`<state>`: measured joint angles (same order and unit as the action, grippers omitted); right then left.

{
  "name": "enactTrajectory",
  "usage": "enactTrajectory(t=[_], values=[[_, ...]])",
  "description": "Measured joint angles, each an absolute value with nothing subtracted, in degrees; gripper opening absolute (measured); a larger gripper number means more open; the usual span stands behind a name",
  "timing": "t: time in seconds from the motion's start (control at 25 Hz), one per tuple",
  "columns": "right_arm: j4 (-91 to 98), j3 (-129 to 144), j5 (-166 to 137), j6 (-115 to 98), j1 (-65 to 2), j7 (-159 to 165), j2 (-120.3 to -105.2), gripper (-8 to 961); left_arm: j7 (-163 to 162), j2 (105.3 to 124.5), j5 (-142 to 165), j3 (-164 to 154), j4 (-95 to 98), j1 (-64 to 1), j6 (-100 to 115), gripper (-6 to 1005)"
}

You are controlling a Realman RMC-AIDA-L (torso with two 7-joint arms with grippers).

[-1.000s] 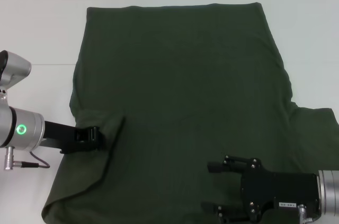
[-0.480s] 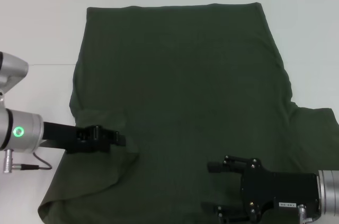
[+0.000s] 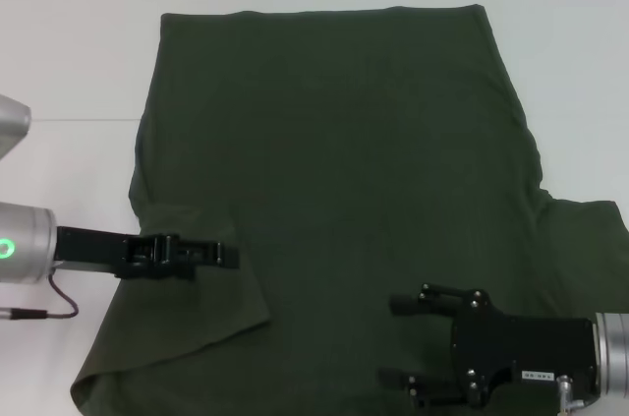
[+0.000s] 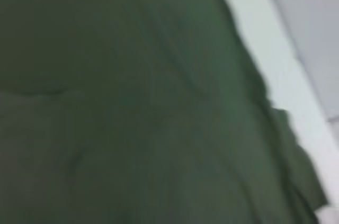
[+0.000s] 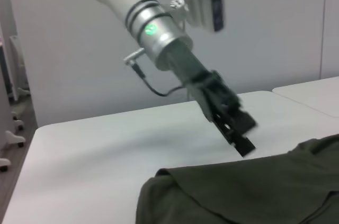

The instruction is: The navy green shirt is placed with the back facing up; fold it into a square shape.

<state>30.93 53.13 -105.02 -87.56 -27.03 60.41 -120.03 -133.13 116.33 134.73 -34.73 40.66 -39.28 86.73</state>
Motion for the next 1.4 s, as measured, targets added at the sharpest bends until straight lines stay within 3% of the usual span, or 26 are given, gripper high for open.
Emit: enactTrajectory(t=[0.28,0.96,1.4], values=[[31.01,51.23,-104.79,-87.63,-26.23,60.62,-119.89,884,-114.39,114.79,124.28,-34.57,41.03,-33.86,93.79,936],[32.25,48.61,-105.23,-86.97,-24.57,62.56,-119.36,876,-75.27,115.60,118.94,-32.93,41.98,-20.12,99.61,936],[48.23,47.72,-107.62,-86.62,-20.29,87.30,-119.34,870,-74.20,115.95,124.65,-32.52,42.15,-20.44,98.85,936]])
